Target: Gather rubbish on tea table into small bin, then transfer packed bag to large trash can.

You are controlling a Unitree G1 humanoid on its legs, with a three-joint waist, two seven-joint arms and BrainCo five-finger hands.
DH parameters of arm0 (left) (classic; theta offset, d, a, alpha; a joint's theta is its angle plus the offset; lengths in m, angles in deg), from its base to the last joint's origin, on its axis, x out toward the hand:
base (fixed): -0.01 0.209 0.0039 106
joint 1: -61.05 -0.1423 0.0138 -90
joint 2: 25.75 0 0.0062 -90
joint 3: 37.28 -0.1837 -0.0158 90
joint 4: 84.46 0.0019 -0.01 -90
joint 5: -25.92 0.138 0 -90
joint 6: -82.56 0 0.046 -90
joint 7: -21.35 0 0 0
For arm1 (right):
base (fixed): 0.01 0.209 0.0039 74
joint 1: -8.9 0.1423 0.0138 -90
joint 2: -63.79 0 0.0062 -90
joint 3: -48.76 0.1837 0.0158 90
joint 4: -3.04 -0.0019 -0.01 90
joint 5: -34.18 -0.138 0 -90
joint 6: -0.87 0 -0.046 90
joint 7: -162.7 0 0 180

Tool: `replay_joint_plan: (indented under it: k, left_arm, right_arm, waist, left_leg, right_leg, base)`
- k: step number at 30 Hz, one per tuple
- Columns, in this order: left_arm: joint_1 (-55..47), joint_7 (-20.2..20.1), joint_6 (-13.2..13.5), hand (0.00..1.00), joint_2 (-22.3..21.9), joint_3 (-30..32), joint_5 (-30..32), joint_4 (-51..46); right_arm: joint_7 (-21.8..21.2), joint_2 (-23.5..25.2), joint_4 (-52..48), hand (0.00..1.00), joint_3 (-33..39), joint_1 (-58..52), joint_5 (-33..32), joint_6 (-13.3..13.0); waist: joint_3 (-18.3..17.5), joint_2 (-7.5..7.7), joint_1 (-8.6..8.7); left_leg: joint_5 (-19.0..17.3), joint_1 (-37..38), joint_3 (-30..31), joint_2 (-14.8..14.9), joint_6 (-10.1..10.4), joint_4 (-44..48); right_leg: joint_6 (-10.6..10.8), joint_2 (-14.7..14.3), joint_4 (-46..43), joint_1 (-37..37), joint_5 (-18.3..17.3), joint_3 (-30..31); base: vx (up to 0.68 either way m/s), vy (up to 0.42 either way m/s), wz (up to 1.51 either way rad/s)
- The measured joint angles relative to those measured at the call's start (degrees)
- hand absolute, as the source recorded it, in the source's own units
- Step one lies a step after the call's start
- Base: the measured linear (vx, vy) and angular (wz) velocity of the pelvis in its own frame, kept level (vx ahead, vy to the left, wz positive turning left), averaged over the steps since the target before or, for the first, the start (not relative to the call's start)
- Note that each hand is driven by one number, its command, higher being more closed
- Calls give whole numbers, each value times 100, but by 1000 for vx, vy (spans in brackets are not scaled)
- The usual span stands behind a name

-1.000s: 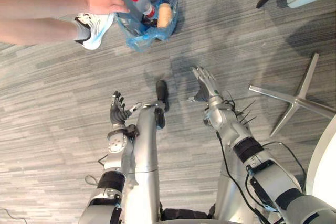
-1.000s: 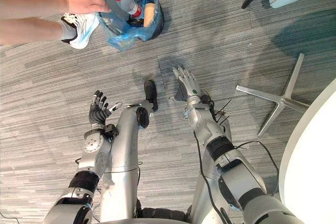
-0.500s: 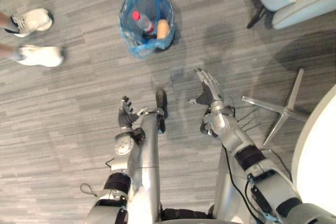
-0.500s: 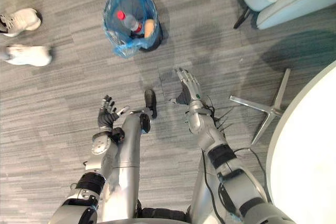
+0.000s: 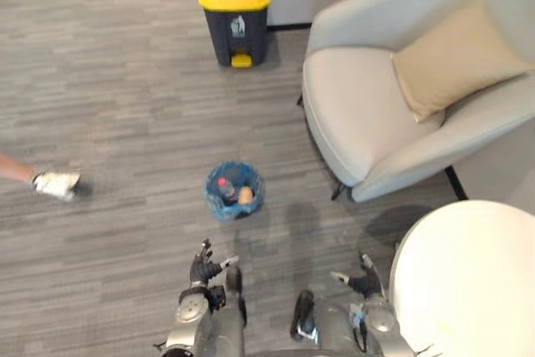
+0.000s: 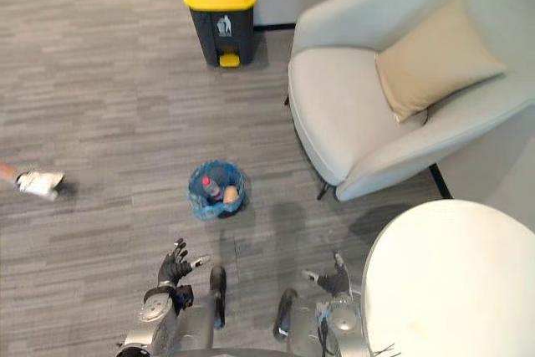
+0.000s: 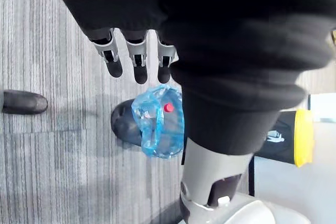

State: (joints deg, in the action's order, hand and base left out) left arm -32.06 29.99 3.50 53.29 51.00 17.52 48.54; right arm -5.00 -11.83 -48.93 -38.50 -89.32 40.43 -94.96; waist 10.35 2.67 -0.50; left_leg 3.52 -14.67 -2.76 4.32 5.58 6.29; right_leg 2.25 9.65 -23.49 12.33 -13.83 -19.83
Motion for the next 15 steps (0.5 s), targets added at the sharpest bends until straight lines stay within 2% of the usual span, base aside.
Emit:
replay_joint_plan:
  k: [2,3,4,5,7,9,10,11,12,13,14,15]
  left_arm:
    - [-14,-4,-27,0,8,0,37,49]
    - [-35,-13,-53,0,25,0,69,50]
    - [-58,-49,-64,0,51,2,78,49]
    - [-43,-98,-72,0,89,1,87,49]
    - [-109,-105,-77,0,98,12,193,49]
    - [-176,-107,-74,0,189,23,243,18]
    - [-266,-111,-74,0,269,85,254,-55]
    - [-409,-109,-77,0,312,250,258,-155]
    - [-493,-107,-78,0,340,294,262,-232]
    - [-596,-107,-80,0,376,359,274,-320]
    - [-674,-102,-85,0,469,360,299,-351]
    - [-708,-95,-101,0,534,365,319,-384]
  right_arm:
    - [-8,0,162,0,181,0,-17,-22]
    - [-9,-4,239,0,266,1,-19,-28]
    - [-8,-1,327,0,431,3,-26,-39]
    - [-8,-6,397,0,539,2,-113,-39]
    - [-7,-195,508,0,609,1,-153,-31]
    - [-12,-304,556,0,607,15,-142,-25]
    - [-22,-349,561,0,608,64,-128,-24]
    - [-23,-376,561,0,617,107,-116,-26]
    - [-32,-393,561,0,620,116,-112,-23]
    - [-65,-448,556,0,624,119,-110,-9]
    - [-113,-477,552,0,592,116,-108,13]
    - [-126,-479,550,0,545,125,-107,16]
  waist:
    - [-27,-43,17]
    - [-33,-48,55]
    - [-48,-63,111]
    - [-52,-63,133]
    - [-50,-124,177]
    - [-56,-116,118]
    - [-51,-124,118]
    - [-38,-126,122]
    - [-19,-123,118]
    - [82,-172,115]
    - [118,-193,125]
    - [153,-183,132]
  left_leg:
    - [135,42,70,-28,-18,-134]
    - [207,31,-60,-31,-90,-157]
    - [169,-16,-617,58,-198,-138]
    - [29,-81,-1398,287,-345,93]
    - [3,-82,-2142,447,-437,292]
    - [-73,-85,-2112,337,-541,338]
    - [-322,-187,-2111,314,-605,616]
    - [-736,-303,-2109,334,-612,1041]
    - [-926,-319,-2116,342,-611,1282]
    - [-1228,-281,-2117,362,-609,1635]
    - [-1409,-221,-2098,337,-626,1810]
    - [-1457,-140,-2084,316,-632,1833]
  right_leg:
    - [-1,18,129,-199,3,-269]
    - [-4,41,209,-324,10,-465]
    - [-30,65,338,-466,52,-728]
    - [-9,91,434,-547,82,-882]
    - [98,142,522,-670,143,-1020]
    - [225,219,633,-708,232,-930]
    - [264,269,606,-710,223,-889]
    - [386,387,393,-695,141,-818]
    - [459,469,196,-689,72,-773]
    - [469,652,-505,-556,53,-456]
    - [216,803,-1465,-149,232,29]
    - [85,845,-1942,116,342,281]
  base:
    - [49,-7,65]
    - [13,24,80]
    - [20,49,91]
    - [37,52,75]
    - [91,88,53]
    - [81,150,13]
    - [73,187,-6]
    - [63,189,-7]
    - [54,208,-13]
    - [16,223,-3]
    - [28,226,5]
    - [71,177,12]
